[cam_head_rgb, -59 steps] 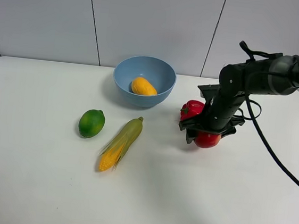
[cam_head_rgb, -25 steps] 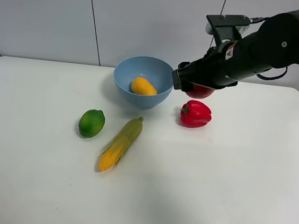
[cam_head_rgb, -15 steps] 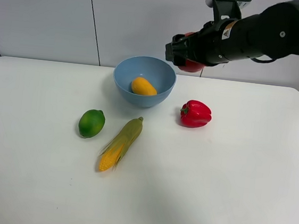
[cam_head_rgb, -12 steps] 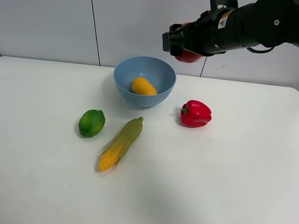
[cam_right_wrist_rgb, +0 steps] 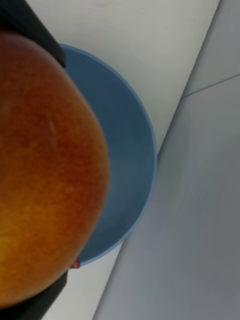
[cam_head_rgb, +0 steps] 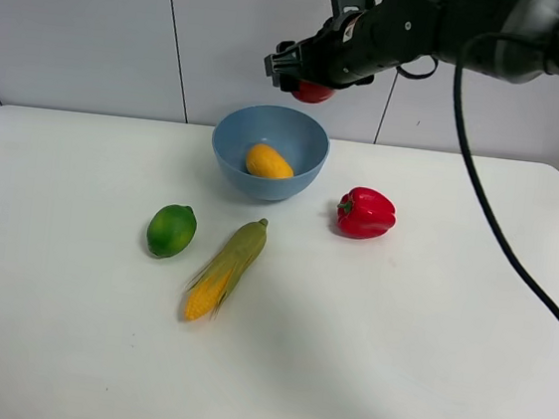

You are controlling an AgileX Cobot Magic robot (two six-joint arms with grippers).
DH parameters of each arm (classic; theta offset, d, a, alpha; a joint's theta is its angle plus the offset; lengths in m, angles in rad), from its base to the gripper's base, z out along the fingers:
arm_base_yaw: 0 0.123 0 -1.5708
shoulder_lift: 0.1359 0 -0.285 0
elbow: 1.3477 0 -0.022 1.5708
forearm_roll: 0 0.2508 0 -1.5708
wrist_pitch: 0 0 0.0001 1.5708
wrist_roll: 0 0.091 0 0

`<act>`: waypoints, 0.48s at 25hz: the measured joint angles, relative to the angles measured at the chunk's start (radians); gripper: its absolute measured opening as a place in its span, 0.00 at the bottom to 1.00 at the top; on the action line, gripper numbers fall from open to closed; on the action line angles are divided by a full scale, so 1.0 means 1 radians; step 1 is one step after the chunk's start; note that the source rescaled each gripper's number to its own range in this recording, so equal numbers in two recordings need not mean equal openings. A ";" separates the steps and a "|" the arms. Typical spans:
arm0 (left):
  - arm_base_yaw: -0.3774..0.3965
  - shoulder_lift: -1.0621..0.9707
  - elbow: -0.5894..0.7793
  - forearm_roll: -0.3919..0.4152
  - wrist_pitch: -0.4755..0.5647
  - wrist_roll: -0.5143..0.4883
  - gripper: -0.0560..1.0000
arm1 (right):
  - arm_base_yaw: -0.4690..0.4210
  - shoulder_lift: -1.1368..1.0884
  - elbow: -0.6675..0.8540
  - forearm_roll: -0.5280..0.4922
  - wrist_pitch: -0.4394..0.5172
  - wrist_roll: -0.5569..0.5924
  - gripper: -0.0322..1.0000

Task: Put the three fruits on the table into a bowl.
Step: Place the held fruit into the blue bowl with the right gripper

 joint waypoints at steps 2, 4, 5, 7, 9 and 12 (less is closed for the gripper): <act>0.000 0.000 0.000 0.000 0.000 0.000 1.00 | 0.000 0.053 -0.051 0.001 0.004 -0.006 0.43; 0.000 0.000 0.000 0.000 0.000 0.000 1.00 | 0.000 0.101 -0.109 0.001 0.007 -0.014 0.43; 0.000 0.000 0.000 0.000 0.000 0.000 1.00 | 0.000 0.127 -0.132 0.001 0.007 -0.016 0.43; 0.000 0.000 0.000 0.000 0.000 0.000 1.00 | 0.000 0.174 -0.186 0.002 0.009 -0.019 0.43; 0.000 0.000 0.000 0.000 0.000 0.000 1.00 | 0.001 0.222 -0.231 0.004 0.021 -0.025 0.43; 0.000 0.000 0.000 0.000 0.000 0.000 1.00 | 0.010 0.283 -0.291 0.022 0.034 -0.044 0.43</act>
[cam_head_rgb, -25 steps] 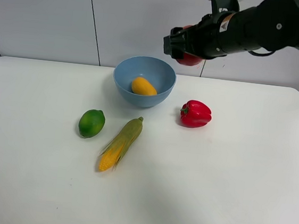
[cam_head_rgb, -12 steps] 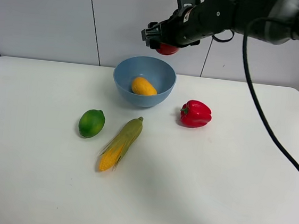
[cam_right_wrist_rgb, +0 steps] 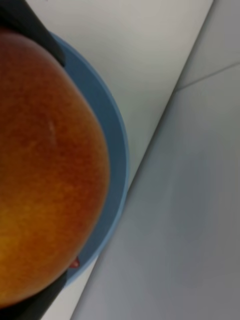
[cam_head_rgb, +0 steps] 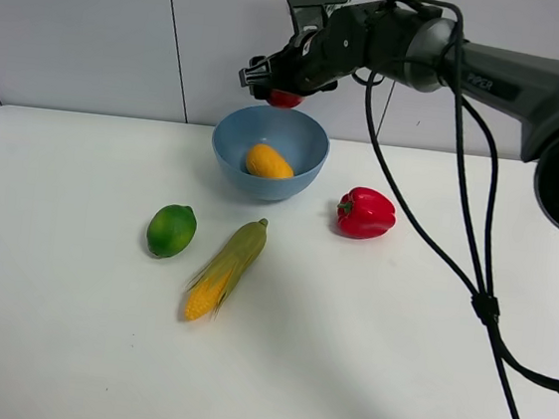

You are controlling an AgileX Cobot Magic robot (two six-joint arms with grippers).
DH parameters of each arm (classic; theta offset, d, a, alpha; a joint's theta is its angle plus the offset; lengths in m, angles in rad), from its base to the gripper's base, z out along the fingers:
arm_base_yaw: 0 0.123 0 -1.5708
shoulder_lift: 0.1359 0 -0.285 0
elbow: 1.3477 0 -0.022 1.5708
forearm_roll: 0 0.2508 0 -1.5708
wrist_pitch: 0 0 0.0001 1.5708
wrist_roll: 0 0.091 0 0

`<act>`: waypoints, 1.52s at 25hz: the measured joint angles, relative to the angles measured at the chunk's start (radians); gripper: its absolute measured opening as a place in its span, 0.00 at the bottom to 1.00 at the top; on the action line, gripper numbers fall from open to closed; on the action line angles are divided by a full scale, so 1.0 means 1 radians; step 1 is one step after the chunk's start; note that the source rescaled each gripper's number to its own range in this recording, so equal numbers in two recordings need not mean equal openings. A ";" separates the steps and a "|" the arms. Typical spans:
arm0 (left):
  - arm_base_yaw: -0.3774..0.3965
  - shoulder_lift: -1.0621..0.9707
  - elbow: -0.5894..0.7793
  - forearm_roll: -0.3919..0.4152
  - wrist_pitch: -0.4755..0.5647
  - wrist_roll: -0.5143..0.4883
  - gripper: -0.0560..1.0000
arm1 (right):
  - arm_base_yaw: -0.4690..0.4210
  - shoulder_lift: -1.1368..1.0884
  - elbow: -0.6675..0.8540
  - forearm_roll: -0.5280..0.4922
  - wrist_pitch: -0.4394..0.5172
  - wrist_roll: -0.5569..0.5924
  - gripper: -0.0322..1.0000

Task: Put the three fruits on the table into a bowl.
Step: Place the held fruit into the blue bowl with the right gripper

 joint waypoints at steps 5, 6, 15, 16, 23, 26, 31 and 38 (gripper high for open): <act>0.000 0.000 0.000 0.000 0.000 0.000 1.00 | 0.020 0.083 -0.053 0.024 0.025 -0.008 0.43; 0.000 0.000 0.000 0.000 0.000 0.000 1.00 | 0.022 0.094 -0.053 0.026 0.027 -0.009 0.43; 0.000 0.000 0.000 0.000 0.000 0.000 1.00 | 0.027 0.169 -0.053 0.027 0.076 -0.026 0.43; 0.000 0.000 0.000 0.000 0.000 0.000 1.00 | 0.027 0.172 -0.053 0.027 0.077 -0.028 0.43; 0.000 0.000 0.000 0.000 0.000 0.000 1.00 | 0.035 0.173 -0.056 0.029 0.093 -0.049 0.43; 0.000 0.000 0.000 0.000 0.000 0.000 1.00 | 0.037 0.173 -0.056 0.029 0.101 -0.052 0.43; 0.000 0.000 0.000 0.000 0.000 0.000 1.00 | 0.037 0.173 -0.056 0.030 0.102 -0.053 0.60; 0.000 0.000 0.000 0.000 0.000 0.000 1.00 | 0.037 0.173 -0.056 0.030 0.100 -0.053 0.98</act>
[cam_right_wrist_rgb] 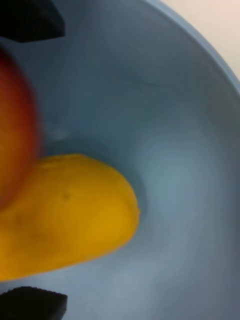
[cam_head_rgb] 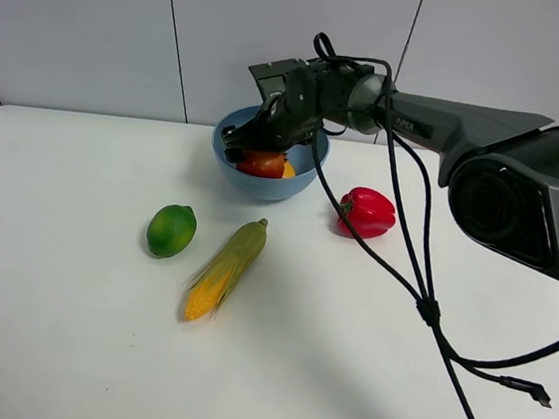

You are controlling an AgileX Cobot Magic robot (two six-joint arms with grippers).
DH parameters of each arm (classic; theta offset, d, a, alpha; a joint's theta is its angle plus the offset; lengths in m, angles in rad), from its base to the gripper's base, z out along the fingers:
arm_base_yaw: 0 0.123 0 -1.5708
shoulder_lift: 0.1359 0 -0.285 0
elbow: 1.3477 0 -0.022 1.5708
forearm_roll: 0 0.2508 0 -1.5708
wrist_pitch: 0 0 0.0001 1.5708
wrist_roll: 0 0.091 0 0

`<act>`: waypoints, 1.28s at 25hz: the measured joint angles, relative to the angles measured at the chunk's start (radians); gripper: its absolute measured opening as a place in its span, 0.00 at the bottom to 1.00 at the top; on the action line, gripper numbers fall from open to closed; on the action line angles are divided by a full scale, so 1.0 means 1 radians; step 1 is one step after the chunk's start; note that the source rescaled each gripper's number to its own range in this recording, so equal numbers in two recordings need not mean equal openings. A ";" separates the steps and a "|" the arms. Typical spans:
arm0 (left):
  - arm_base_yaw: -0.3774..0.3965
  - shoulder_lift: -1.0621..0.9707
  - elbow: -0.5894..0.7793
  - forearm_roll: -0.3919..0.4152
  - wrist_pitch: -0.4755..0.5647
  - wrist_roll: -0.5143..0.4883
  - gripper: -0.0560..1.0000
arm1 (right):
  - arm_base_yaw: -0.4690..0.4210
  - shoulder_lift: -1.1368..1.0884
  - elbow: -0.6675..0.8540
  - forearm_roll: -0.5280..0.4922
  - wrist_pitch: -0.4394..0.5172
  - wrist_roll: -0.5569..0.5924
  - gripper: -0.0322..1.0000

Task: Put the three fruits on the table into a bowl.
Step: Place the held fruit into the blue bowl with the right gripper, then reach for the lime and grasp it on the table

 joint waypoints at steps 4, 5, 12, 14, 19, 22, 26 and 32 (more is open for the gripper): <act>0.000 0.000 0.000 0.000 0.000 0.000 1.00 | 0.000 0.000 0.000 0.000 0.001 0.000 1.00; 0.000 0.000 0.000 0.000 0.000 0.000 1.00 | 0.000 0.000 0.000 0.000 0.001 0.000 1.00; 0.000 0.000 0.000 0.000 0.000 0.000 1.00 | 0.000 -0.021 0.000 -0.004 0.009 0.000 1.00; 0.000 0.000 0.000 0.000 0.000 0.000 1.00 | 0.000 -0.049 0.000 -0.011 0.019 0.000 1.00; 0.000 0.000 0.000 0.000 0.000 0.000 1.00 | 0.000 -0.129 0.000 -0.029 0.085 0.003 1.00; 0.000 0.000 0.000 0.000 0.000 0.000 1.00 | 0.000 -0.178 0.000 -0.037 0.138 0.003 1.00; 0.000 0.000 0.000 0.000 0.000 0.000 1.00 | 0.000 -0.261 0.000 -0.057 0.206 0.004 1.00; 0.000 0.000 0.000 0.000 0.000 0.000 1.00 | 0.000 -0.407 0.000 -0.075 0.312 0.004 1.00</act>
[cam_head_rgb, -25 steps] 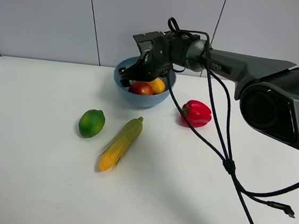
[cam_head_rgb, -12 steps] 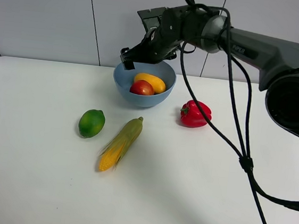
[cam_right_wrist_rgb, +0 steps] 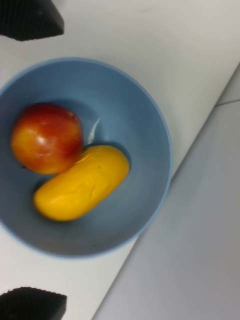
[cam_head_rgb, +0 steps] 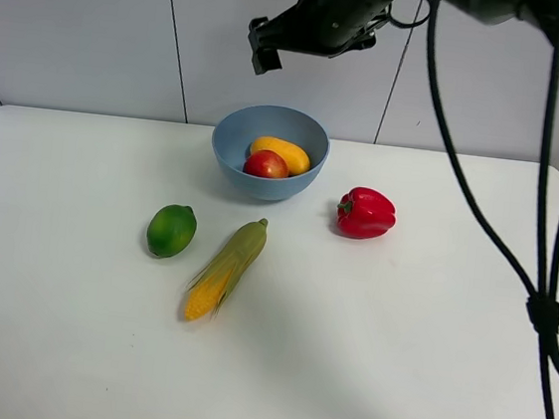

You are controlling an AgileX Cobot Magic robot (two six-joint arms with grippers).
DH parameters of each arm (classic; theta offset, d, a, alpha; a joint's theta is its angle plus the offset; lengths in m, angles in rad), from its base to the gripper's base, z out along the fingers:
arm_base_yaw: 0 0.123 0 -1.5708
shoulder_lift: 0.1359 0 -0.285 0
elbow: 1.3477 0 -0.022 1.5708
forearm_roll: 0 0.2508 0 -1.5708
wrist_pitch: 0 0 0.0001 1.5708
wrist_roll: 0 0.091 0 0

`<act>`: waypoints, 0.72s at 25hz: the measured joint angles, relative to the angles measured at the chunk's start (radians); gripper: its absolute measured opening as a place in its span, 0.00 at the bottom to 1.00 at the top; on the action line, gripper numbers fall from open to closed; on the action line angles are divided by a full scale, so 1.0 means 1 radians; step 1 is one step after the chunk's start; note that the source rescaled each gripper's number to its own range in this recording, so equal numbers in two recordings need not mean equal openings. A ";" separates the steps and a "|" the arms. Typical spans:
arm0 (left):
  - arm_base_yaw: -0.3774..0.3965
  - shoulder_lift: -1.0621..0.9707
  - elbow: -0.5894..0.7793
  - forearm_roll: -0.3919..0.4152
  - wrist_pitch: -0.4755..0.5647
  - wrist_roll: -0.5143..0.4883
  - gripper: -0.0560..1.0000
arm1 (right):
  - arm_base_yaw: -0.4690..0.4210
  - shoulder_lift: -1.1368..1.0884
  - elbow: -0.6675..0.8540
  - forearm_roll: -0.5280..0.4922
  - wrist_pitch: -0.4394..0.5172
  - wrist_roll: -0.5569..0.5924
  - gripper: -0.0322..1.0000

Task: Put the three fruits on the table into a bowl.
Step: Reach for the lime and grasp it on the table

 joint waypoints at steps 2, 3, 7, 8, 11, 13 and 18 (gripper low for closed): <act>0.000 0.000 0.000 0.000 0.000 0.000 1.00 | 0.000 -0.049 0.000 -0.001 0.037 0.000 1.00; 0.000 0.000 0.000 0.000 0.000 0.000 1.00 | 0.000 -0.076 0.000 -0.001 0.050 0.000 1.00; 0.000 0.000 0.000 0.000 0.000 0.000 1.00 | 0.001 -0.180 0.000 -0.007 0.105 0.000 1.00; 0.000 0.000 0.000 0.000 0.000 0.000 1.00 | 0.001 -0.202 0.000 -0.015 0.116 0.000 1.00; 0.000 0.000 0.000 0.000 0.000 0.000 1.00 | 0.001 -0.276 0.000 -0.047 0.138 0.000 1.00; 0.000 0.000 0.000 0.000 0.000 0.000 1.00 | 0.002 -0.329 0.000 -0.074 0.155 0.000 1.00; 0.000 0.000 0.000 0.000 0.000 0.000 1.00 | 0.002 -0.452 0.000 -0.142 0.245 0.000 1.00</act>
